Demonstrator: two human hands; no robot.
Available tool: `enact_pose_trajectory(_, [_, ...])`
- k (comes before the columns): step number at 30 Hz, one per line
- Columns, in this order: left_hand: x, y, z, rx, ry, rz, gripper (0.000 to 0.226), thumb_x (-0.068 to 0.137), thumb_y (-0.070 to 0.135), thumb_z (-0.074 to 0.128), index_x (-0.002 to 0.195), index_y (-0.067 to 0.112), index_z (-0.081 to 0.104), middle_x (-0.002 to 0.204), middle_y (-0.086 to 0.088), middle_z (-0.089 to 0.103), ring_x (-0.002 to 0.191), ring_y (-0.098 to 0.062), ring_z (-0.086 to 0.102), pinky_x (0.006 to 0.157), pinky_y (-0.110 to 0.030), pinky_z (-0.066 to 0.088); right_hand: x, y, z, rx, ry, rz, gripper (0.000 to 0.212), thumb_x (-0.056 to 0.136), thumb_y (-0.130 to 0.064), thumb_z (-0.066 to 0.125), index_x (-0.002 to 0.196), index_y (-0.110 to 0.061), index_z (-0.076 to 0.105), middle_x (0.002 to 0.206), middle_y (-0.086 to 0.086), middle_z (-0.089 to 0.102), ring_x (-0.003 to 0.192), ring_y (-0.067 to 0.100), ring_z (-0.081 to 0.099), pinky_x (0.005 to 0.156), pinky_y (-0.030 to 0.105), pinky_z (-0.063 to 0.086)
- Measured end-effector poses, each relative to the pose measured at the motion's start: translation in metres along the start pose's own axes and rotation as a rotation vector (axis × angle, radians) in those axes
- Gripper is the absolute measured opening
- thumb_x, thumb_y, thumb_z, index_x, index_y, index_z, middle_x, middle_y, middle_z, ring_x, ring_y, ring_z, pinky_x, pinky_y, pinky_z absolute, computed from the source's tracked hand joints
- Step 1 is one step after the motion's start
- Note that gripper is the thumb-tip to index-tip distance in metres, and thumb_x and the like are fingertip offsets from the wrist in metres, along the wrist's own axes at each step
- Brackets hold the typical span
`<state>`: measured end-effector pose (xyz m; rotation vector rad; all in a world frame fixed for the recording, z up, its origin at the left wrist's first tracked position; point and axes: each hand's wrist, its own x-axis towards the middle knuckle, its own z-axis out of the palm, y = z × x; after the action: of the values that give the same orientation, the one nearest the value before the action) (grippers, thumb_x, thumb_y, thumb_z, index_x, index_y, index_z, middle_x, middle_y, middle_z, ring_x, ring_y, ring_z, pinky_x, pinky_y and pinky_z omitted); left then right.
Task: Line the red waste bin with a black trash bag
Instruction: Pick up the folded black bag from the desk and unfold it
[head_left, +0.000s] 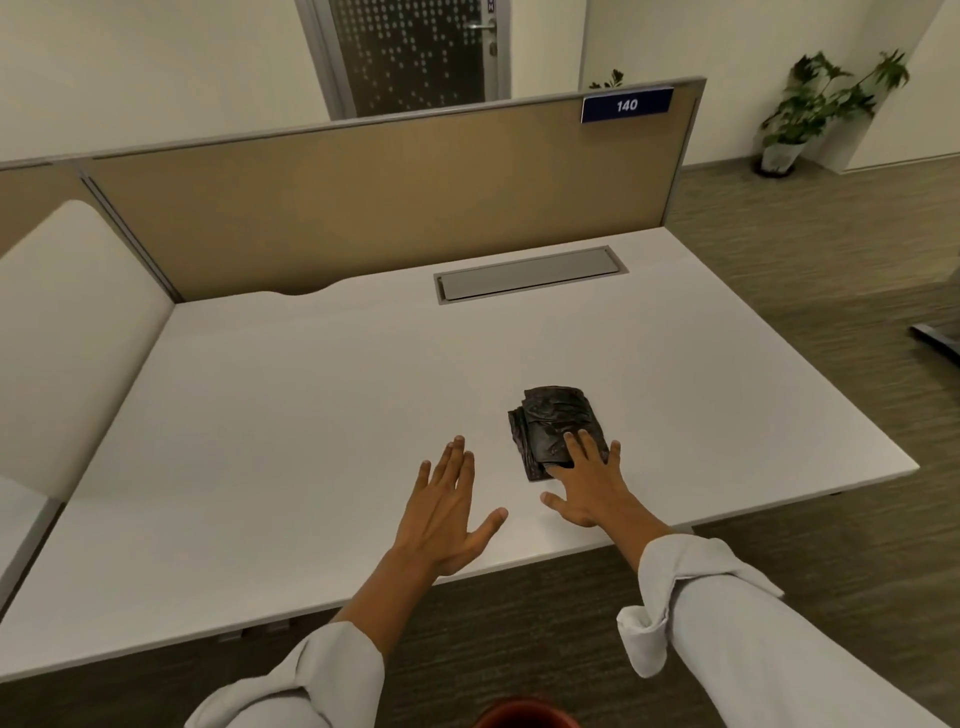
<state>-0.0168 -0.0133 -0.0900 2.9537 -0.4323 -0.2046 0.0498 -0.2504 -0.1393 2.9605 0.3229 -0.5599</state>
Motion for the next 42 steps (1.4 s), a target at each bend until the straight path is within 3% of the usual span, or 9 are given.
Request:
enact_pose_trajectory(9, [-0.001, 0.005, -0.006, -0.052, -0.064, -0.030, 0.074, 0.098, 0.057, 0.032, 0.154, 0.011, 0.023, 0.168, -0.012, -0.004, 0.155, -0.025, 0.000, 0.125, -0.044, 0.005, 0.009, 0.000, 0.002, -0.011, -0.019, -0.025, 0.078, 0.095, -0.061, 0.035, 0.151, -0.007, 0.029, 0.163, 0.008, 0.019, 0.152, 0.026, 0.007, 0.116, 0.068, 0.006])
enact_pose_trajectory(13, [0.002, 0.013, -0.012, -0.203, 0.031, -0.061, 0.061, 0.098, 0.044, 0.046, 0.149, 0.014, 0.033, 0.166, -0.010, 0.018, 0.152, -0.026, 0.019, 0.123, -0.041, 0.019, -0.008, -0.007, -0.005, 0.309, 0.317, -0.090, 0.050, 0.096, -0.031, 0.053, 0.138, -0.004, 0.049, 0.150, 0.011, 0.043, 0.134, 0.028, 0.044, 0.117, 0.050, 0.026])
enact_pose_trajectory(16, [0.003, 0.021, -0.018, -0.328, 0.121, -0.067, 0.059, 0.095, 0.035, 0.055, 0.147, 0.013, 0.037, 0.160, -0.010, 0.033, 0.147, -0.026, 0.029, 0.117, -0.038, 0.029, -0.030, -0.015, -0.019, 0.593, 0.607, -0.115, 0.031, 0.091, -0.003, 0.060, 0.121, 0.004, 0.064, 0.127, 0.018, 0.065, 0.110, 0.032, 0.063, 0.102, 0.033, 0.047])
enact_pose_trajectory(19, [0.000, 0.030, -0.026, -0.474, 0.189, -0.021, 0.072, 0.086, 0.037, 0.068, 0.146, 0.014, 0.038, 0.152, -0.009, 0.044, 0.139, -0.026, 0.038, 0.111, -0.040, 0.038, -0.059, -0.020, -0.035, 0.819, 0.769, -0.088, 0.021, 0.083, 0.005, 0.067, 0.101, -0.002, 0.075, 0.104, 0.012, 0.075, 0.093, 0.021, 0.070, 0.087, 0.019, 0.050])
enact_pose_trajectory(24, [-0.017, 0.042, -0.034, -0.647, 0.186, 0.005, 0.087, 0.073, 0.048, 0.074, 0.146, 0.017, 0.038, 0.138, -0.002, 0.051, 0.124, -0.018, 0.049, 0.104, -0.036, 0.046, -0.108, -0.020, -0.053, 1.106, 0.687, -0.122, 0.020, 0.076, -0.009, 0.081, 0.083, -0.026, 0.076, 0.081, -0.021, 0.072, 0.086, -0.001, 0.069, 0.075, 0.012, 0.055])
enact_pose_trajectory(27, [-0.034, 0.046, -0.034, -0.734, 0.272, 0.010, 0.034, 0.080, 0.026, 0.067, 0.113, 0.021, 0.065, 0.107, 0.003, 0.070, 0.099, -0.016, 0.065, 0.086, -0.034, 0.055, -0.131, -0.017, -0.055, 1.224, 0.675, -0.056, 0.018, 0.072, -0.020, 0.085, 0.075, -0.034, 0.074, 0.083, -0.020, 0.073, 0.084, 0.002, 0.070, 0.071, 0.015, 0.057])
enact_pose_trajectory(29, [-0.048, 0.049, -0.036, -0.816, 0.260, -0.013, 0.018, 0.082, 0.019, 0.066, 0.099, 0.024, 0.072, 0.091, 0.007, 0.073, 0.086, -0.008, 0.067, 0.078, -0.032, 0.057, -0.144, -0.015, -0.053, 1.249, 0.688, -0.042, 0.016, 0.071, -0.022, 0.086, 0.076, -0.031, 0.074, 0.084, -0.018, 0.073, 0.086, 0.004, 0.069, 0.073, 0.017, 0.057])
enact_pose_trajectory(35, [-0.078, 0.053, -0.043, -0.911, 0.255, -0.035, 0.008, 0.081, 0.022, 0.076, 0.081, 0.028, 0.071, 0.073, 0.012, 0.070, 0.070, -0.001, 0.064, 0.061, -0.010, 0.041, -0.176, -0.026, -0.044, 1.263, 0.781, 0.047, 0.024, 0.080, -0.031, 0.079, 0.103, -0.028, 0.073, 0.111, -0.015, 0.070, 0.104, 0.000, 0.064, 0.083, 0.027, 0.056])
enact_pose_trajectory(42, [-0.109, 0.055, -0.041, -1.053, 0.305, -0.210, 0.021, 0.071, 0.029, 0.086, 0.087, 0.020, 0.076, 0.079, 0.007, 0.076, 0.073, -0.001, 0.070, 0.064, -0.012, 0.050, -0.229, -0.074, -0.034, 1.220, 0.938, 0.045, 0.021, 0.078, -0.049, 0.076, 0.087, -0.035, 0.063, 0.088, -0.017, 0.065, 0.078, 0.011, 0.064, 0.059, 0.029, 0.055])
